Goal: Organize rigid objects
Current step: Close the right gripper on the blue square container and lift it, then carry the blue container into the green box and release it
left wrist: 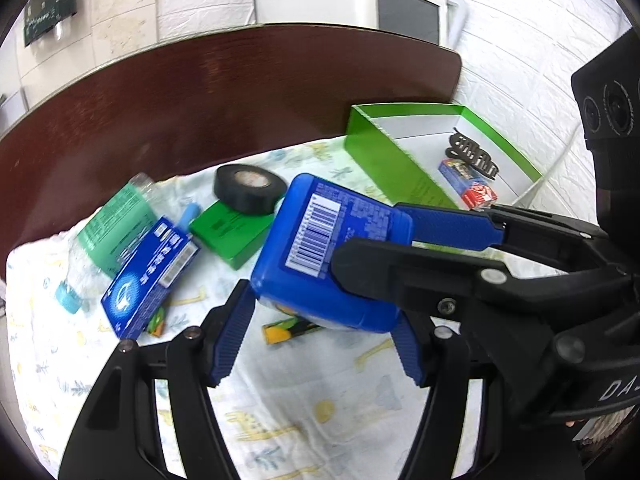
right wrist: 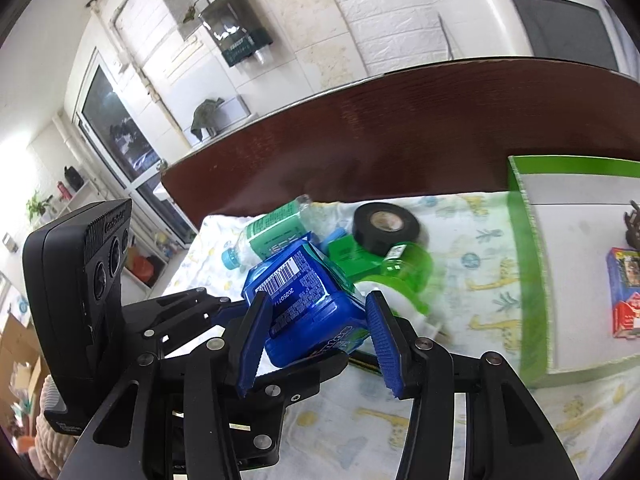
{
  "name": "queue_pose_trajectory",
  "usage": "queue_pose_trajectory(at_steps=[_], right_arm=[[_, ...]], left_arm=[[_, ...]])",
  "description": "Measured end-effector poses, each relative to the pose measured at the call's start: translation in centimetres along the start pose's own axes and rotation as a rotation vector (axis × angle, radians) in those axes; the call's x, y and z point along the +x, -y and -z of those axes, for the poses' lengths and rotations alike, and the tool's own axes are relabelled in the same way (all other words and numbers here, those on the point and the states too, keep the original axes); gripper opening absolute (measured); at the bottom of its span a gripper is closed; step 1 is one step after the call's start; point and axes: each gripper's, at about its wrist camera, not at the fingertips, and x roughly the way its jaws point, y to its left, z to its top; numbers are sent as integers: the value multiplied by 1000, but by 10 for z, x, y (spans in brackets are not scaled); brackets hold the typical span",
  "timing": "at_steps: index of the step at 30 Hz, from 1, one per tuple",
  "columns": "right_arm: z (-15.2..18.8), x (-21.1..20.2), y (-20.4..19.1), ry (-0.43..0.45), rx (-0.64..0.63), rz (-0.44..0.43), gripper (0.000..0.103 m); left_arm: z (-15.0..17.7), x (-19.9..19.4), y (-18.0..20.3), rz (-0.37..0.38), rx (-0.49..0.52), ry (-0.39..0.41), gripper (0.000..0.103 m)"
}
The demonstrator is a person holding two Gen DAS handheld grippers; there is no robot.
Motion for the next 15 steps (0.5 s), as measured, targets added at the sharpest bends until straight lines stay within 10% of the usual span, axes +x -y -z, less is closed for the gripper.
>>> queue_pose_trajectory(at_steps=[15], right_arm=[[7, -77, 95, 141, 162, 99, 51]], left_arm=[[-56, 51, 103, 70, 201, -39, 64]])
